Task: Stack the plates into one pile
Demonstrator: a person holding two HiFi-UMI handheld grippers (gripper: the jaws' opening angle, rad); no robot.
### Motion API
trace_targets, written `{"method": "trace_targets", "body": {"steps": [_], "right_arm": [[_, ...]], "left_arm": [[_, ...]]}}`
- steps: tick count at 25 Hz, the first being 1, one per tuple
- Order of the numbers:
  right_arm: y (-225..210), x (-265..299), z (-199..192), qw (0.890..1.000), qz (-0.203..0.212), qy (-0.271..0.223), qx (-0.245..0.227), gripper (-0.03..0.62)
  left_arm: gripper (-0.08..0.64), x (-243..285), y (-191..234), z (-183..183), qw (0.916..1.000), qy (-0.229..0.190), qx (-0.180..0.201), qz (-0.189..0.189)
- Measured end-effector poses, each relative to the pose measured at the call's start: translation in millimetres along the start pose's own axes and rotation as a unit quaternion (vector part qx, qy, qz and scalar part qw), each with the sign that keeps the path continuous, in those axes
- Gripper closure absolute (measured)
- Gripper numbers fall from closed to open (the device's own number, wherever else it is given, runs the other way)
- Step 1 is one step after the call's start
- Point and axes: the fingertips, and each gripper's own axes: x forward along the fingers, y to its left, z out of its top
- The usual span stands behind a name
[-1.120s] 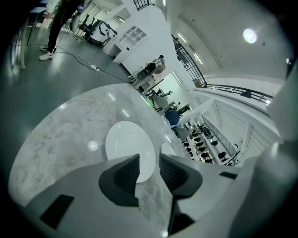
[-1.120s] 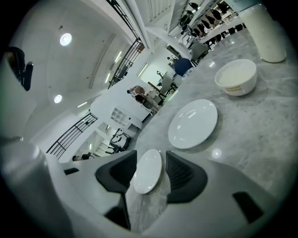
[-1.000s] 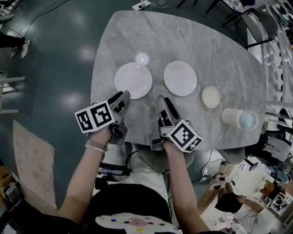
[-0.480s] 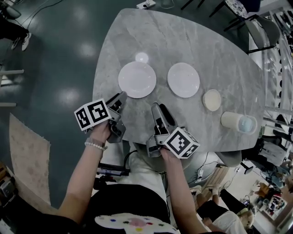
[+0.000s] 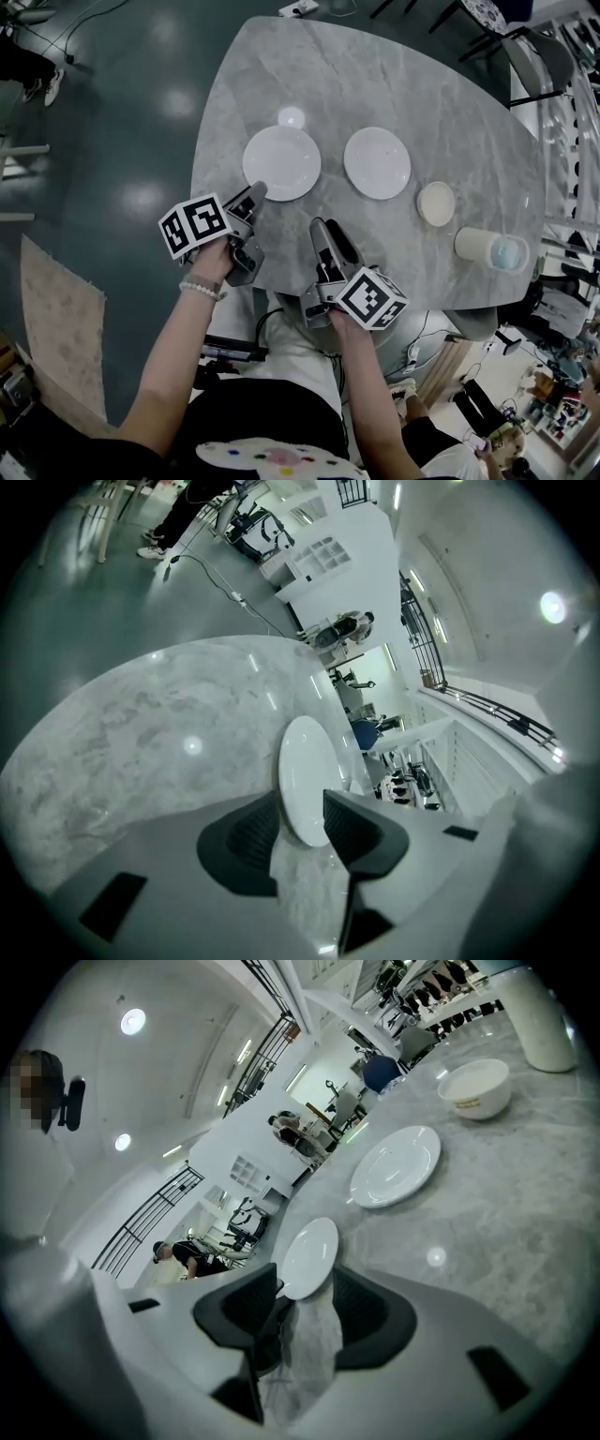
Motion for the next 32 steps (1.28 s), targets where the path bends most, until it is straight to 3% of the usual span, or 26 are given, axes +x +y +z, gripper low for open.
{"method": "trace_targets", "body": {"steps": [3,8,21,32], "right_arm": [[1,-1,-2,1.000,-0.001,0.002,0.001,0.405],[5,-2,-11,1.000,0.000,0.010,-0.002,0.411],[10,14,-39,0.999,0.000,0.043,0.011,0.425],[23,25,-91,0.997,-0.003,0.068,0.026,0.427]], "left_arm": [[0.426,2,1,0,0.9999,0.007,-0.007,0.010],[0.515,-3,12,-3,0.9994,0.012,-0.014,0.030],[0.519,-7,15,-6,0.9991,0.026,-0.023,0.026],[0.523,-50,36,-7,0.9989,0.029,-0.024,0.029]]}}
